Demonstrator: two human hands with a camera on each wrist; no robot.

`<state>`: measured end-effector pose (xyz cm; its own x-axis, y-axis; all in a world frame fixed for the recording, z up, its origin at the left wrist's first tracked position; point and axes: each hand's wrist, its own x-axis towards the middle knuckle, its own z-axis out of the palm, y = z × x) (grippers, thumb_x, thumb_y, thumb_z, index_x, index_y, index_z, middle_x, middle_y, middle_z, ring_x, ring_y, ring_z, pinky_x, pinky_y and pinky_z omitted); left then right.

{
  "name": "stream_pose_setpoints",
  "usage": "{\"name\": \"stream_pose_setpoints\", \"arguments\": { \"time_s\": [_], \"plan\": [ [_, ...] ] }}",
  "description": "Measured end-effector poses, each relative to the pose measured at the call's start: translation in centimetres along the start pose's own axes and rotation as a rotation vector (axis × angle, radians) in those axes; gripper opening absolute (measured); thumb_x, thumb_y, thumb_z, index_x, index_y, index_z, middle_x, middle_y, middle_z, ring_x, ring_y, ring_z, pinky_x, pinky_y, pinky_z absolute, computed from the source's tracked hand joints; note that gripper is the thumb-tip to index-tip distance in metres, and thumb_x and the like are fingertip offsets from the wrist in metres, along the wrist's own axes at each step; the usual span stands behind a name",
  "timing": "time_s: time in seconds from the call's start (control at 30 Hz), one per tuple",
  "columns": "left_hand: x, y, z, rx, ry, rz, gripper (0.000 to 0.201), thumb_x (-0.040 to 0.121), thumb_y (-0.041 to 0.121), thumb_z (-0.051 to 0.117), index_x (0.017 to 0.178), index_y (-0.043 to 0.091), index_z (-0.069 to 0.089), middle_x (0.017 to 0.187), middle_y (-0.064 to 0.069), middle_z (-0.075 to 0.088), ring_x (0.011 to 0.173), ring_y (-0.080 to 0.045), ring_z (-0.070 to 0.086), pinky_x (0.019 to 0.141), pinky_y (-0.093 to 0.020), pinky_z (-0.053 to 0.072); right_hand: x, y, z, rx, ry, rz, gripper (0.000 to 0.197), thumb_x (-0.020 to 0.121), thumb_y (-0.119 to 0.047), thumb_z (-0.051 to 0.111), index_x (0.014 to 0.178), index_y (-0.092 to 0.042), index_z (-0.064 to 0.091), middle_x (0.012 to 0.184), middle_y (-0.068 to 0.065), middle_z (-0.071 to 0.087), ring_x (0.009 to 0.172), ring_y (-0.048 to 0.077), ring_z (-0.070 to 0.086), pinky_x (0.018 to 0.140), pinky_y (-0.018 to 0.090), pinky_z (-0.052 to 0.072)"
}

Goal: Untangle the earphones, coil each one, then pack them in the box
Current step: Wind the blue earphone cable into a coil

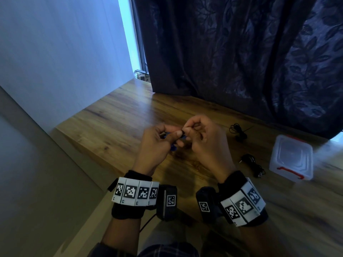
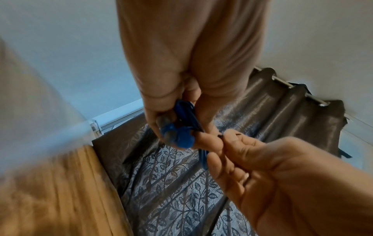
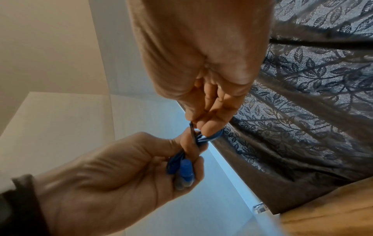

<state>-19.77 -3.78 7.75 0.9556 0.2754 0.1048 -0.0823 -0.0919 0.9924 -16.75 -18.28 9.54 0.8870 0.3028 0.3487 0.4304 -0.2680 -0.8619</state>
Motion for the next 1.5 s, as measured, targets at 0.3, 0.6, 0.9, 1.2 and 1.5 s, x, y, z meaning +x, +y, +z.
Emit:
{"name": "stream_pose_setpoints", "arguments": {
  "time_s": [0.3,0.6,0.9,1.2,1.5],
  "plan": [
    [-0.1,-0.2,0.0,0.042,-0.03,0.034,0.021,0.083,0.016,0.075,0.094,-0.001,0.069,0.07,-0.007,0.072,0.064,-0.013,0.066,0.058,-0.026,0.055,-0.4,-1.1,-0.4,0.024,-0.04,0.052,0.011,0.101,-0.006,0.052,0.1,-0.016,0.057,0.088,-0.002,0.068,0.076,0.001,0.069,0.063,0.017,0.058],
    [0.2,-1.0,1.8,0.129,-0.099,0.036,0.008,0.084,0.011,0.074,0.085,0.004,0.07,0.074,-0.006,0.074,0.066,-0.013,0.069,0.059,-0.028,0.058,-0.2,0.4,-0.3,-0.004,0.084,0.12,0.035,0.083,0.014,0.058,0.091,-0.02,0.058,0.088,0.001,0.065,0.077,0.021,0.068,0.056,0.043,0.06],
    [4.4,-3.4,5.7,0.313,-0.089,-0.054,0.009,0.081,0.02,0.079,0.08,0.019,0.07,0.083,0.001,0.072,0.081,-0.014,0.069,0.073,-0.032,0.057,-0.1,4.7,-3.7,-0.145,0.195,0.277,0.012,0.098,-0.015,0.061,0.105,-0.025,0.062,0.092,-0.013,0.066,0.081,-0.003,0.062,0.06,0.006,0.044],
    [12.2,-5.6,12.4,0.584,-0.256,-0.181,0.017,0.081,0.018,0.078,0.08,0.015,0.062,0.08,0.004,0.062,0.078,-0.01,0.062,0.056,-0.016,0.044,-3.0,15.1,-10.2,-0.718,0.074,0.622,0.027,0.093,-0.018,0.065,0.117,-0.008,0.057,0.113,0.011,0.062,0.107,0.03,0.06,0.09,0.04,0.053],
    [13.6,-8.1,13.3,0.818,-0.391,-0.419,0.064,0.08,0.017,0.073,0.133,-0.007,0.048,0.131,-0.023,0.058,0.114,-0.034,0.06,0.076,-0.035,0.057,-2.3,17.3,-10.4,-0.717,0.029,0.695,0.035,0.089,-0.007,0.065,0.121,-0.005,0.05,0.116,0.014,0.061,0.106,0.03,0.061,0.088,0.04,0.055]
  ]
}}
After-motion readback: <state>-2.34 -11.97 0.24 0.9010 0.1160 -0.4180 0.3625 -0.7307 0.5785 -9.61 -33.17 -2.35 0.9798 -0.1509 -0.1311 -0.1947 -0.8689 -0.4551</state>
